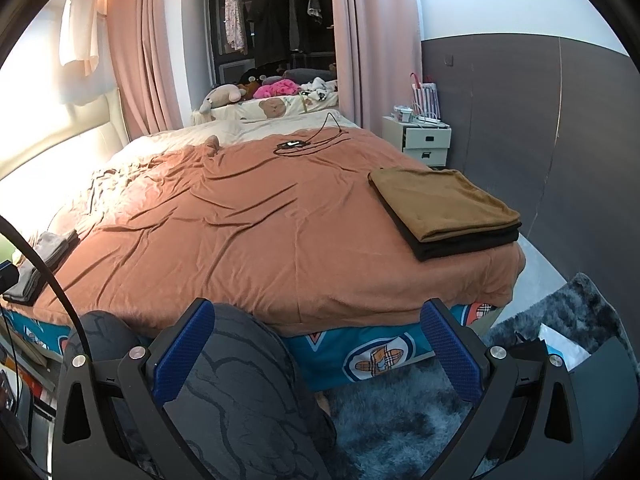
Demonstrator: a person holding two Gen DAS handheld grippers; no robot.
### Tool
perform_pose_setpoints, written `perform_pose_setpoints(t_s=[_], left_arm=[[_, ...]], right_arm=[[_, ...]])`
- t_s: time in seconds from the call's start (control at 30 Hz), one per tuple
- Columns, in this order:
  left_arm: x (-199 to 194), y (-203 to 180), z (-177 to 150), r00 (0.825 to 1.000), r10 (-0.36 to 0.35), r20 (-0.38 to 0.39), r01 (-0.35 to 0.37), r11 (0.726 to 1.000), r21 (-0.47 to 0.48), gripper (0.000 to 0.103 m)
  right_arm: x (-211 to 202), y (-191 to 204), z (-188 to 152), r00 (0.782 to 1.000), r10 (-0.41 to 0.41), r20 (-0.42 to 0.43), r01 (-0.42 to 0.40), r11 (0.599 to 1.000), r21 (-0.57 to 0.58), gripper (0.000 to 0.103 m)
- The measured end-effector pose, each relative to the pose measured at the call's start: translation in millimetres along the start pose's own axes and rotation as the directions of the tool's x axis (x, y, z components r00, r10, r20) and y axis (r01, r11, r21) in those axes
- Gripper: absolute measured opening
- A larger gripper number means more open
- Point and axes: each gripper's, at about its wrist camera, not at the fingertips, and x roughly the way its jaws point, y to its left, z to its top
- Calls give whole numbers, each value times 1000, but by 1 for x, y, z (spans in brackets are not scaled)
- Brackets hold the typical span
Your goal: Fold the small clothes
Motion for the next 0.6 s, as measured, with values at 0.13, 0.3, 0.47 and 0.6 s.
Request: perform_pose_setpoints(t_s=[0.13,0.3,0.47,0.6], left_arm=[[-4,3,0,1000,3,6,-3,1000,-4,102],[-9,5,0,1000,5,12,-5,1000,-6,102],[-11,4,0,1000,-4,14,4,1000,-4,102],[-11,2,5,1000,-5,27,5,1000,2,102]], right_arm=[[1,-2,1,1000,4,0,-4,1000,0,103],[-1,-2,1,1000,4,4,-4,1000,0,103],[-1,-3,1,1000,6,4,-6,1000,-6,103],[-2,-4,1,1000,10,-1,-10,1000,-13,103]])
